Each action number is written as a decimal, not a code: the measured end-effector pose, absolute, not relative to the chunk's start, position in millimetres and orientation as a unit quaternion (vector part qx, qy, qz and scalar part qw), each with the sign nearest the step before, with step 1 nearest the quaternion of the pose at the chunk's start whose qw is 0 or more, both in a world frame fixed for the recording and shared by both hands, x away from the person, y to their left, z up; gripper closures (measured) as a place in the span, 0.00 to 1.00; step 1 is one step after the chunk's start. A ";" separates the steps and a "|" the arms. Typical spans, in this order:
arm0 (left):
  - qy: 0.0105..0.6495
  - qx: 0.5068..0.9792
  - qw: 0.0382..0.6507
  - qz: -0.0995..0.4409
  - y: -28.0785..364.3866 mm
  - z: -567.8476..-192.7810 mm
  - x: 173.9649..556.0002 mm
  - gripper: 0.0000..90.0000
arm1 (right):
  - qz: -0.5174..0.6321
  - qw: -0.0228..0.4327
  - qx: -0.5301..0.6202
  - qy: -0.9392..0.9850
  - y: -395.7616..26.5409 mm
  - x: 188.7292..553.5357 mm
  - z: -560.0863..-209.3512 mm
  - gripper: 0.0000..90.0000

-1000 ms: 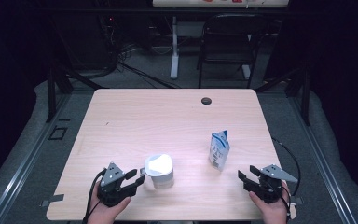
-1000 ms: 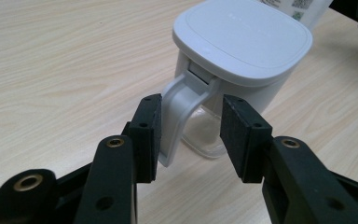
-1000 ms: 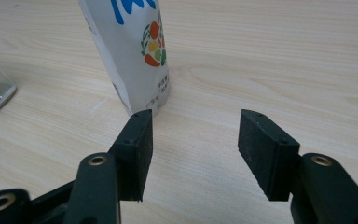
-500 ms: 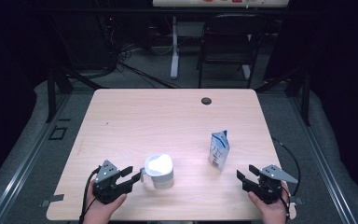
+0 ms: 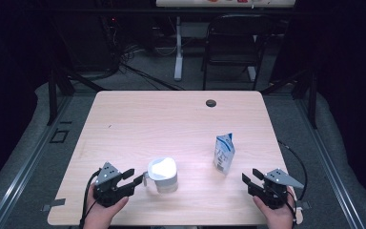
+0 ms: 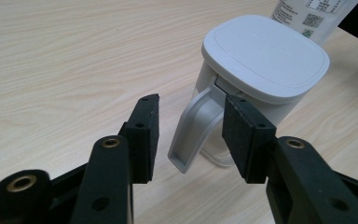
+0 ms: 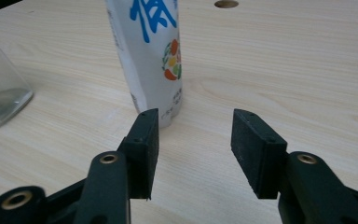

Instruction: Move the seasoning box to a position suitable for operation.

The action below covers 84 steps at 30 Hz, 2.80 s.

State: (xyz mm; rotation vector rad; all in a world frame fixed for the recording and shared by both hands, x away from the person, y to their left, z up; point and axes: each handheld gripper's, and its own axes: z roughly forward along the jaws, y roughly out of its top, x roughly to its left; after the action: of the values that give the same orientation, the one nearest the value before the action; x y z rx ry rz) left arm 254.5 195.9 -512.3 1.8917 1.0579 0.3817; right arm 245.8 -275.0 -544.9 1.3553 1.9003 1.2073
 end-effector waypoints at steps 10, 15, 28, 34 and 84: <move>0.420 0.771 0.452 0.159 193.1 -506.1 256.0 0.76 | 0.444 0.258 0.466 0.720 -265.5 241.6 -544.1 0.63; 0.416 0.775 0.448 0.162 192.2 -504.0 257.0 0.79 | 0.445 0.261 0.473 0.714 -265.8 240.5 -542.1 0.61; 0.406 0.780 0.443 0.173 188.3 -492.8 258.9 0.86 | 0.443 0.244 0.470 0.724 -259.4 239.4 -538.6 0.68; 0.396 0.785 0.446 0.170 183.2 -487.7 262.0 0.88 | 0.442 0.243 0.466 0.727 -258.1 238.8 -537.9 0.68; 0.370 0.818 0.409 0.165 157.0 -481.0 277.9 1.00 | 0.453 0.216 0.408 0.763 -212.4 240.6 -512.9 0.66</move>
State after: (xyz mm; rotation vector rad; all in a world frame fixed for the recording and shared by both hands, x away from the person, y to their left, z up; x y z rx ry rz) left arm 277.9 157.0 -481.0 2.0597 0.9318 0.4157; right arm 240.6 -212.4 -512.9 1.1303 2.1139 1.2558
